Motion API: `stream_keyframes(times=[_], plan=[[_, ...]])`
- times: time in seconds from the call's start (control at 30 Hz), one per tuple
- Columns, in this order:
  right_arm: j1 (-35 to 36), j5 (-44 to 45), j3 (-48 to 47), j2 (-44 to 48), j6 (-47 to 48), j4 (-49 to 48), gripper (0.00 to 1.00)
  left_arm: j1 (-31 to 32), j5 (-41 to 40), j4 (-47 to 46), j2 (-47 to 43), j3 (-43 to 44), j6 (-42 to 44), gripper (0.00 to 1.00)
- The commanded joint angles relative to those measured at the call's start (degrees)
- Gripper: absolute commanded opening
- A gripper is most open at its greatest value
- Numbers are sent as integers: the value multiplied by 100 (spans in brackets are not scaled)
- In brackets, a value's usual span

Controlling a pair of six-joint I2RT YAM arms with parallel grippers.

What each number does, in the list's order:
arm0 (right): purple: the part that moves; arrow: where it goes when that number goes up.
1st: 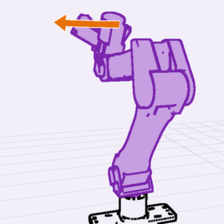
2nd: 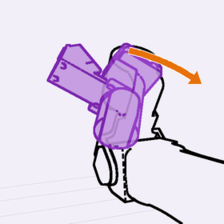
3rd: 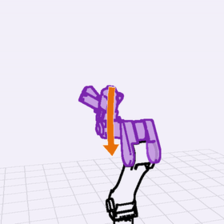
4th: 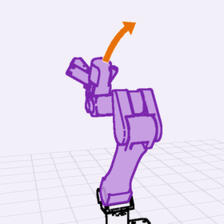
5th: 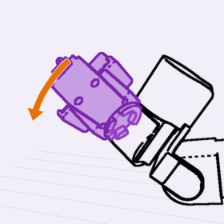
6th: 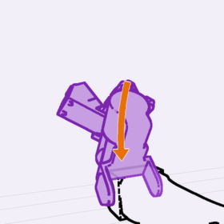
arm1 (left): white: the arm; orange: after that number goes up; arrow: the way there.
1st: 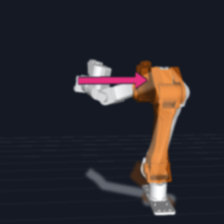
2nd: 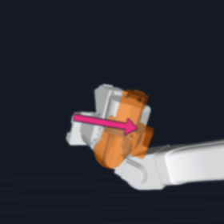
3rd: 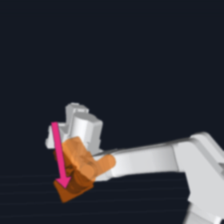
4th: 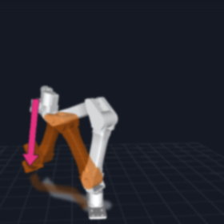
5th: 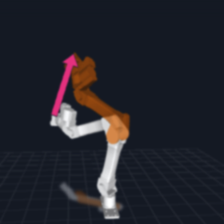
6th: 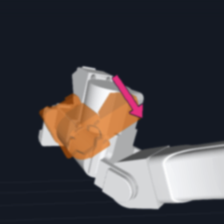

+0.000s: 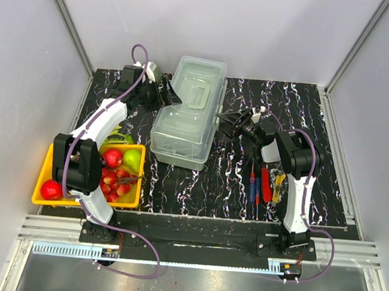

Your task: Pack the tool kit

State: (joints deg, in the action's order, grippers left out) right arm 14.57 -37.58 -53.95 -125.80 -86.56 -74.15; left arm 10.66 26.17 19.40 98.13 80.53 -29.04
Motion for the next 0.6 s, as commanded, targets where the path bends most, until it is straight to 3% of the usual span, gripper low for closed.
stream_keyframes(times=[0.0, 0.57], plan=[[450, -153, -54, 450, 279, -277, 42, 323, 46, 416, 286, -108, 65, 99], [459, 348, -71, 1031, 1062, 1639, 33, 367, -226, 670, 391, -117, 100, 99]])
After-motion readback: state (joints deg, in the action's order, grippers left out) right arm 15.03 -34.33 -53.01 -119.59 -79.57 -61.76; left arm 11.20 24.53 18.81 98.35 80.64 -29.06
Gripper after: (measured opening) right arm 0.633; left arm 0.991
